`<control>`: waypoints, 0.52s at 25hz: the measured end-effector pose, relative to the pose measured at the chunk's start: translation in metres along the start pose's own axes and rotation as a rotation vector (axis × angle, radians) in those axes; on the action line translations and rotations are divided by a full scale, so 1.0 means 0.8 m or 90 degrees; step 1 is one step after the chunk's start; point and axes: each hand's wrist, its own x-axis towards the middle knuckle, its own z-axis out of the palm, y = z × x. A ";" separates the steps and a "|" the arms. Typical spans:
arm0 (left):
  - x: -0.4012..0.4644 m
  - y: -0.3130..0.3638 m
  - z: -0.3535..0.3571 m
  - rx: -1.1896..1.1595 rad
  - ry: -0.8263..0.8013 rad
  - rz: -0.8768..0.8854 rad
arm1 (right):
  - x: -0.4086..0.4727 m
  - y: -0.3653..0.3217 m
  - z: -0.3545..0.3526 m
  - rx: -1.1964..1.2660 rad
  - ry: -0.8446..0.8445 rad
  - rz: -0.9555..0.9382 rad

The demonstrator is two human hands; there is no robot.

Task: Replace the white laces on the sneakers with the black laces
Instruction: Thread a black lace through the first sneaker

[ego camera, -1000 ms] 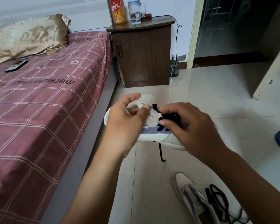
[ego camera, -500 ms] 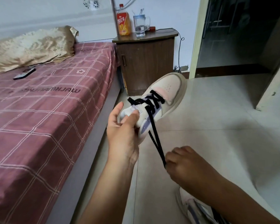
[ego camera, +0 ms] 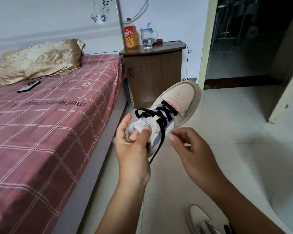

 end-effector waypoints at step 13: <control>0.009 0.007 -0.010 -0.116 0.065 0.010 | -0.021 0.053 -0.033 -0.525 -0.676 0.120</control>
